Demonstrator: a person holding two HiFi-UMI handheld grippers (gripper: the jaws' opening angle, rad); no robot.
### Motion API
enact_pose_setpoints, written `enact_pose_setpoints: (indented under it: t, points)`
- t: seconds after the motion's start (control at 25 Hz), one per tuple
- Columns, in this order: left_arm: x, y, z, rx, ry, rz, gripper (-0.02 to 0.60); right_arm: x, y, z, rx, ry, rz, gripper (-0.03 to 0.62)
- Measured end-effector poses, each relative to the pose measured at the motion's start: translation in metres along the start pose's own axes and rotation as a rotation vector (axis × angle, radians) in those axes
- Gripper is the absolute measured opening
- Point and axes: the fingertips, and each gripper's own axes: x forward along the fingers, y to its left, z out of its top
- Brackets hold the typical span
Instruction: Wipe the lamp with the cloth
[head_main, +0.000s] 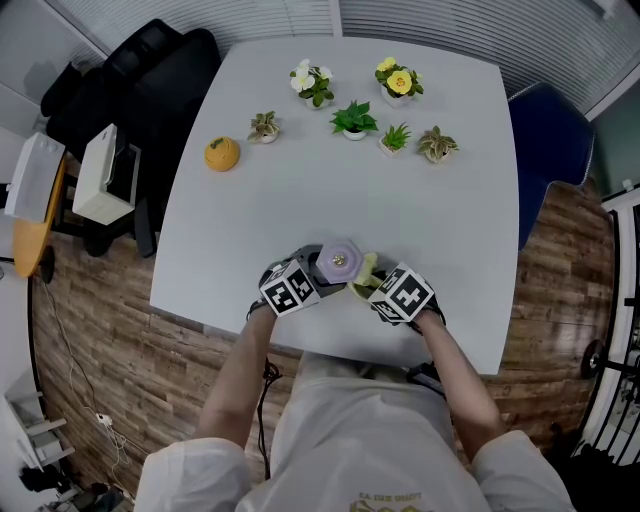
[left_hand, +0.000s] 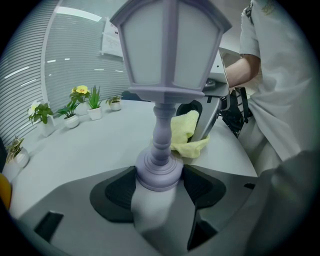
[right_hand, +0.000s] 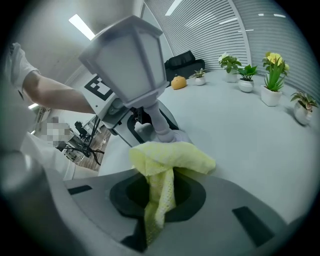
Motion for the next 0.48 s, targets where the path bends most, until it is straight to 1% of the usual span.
enact_pose_setpoints:
  t: [0.16,0.32,0.48]
  points:
    - [-0.001,-0.001,0.001,0.001,-0.001,0.001,0.305,-0.002,0.007,0.006,0.001,-0.02,0.025,0.038]
    - [-0.001,0.0,0.001,0.0,0.0,0.0,0.305,-0.003,0.009,0.021,0.036,-0.083,0.056,0.038]
    - [-0.001,0.0,0.001,0.0,-0.001,0.001,0.305,0.0,0.008,0.026,0.046,-0.097,0.071,0.038]
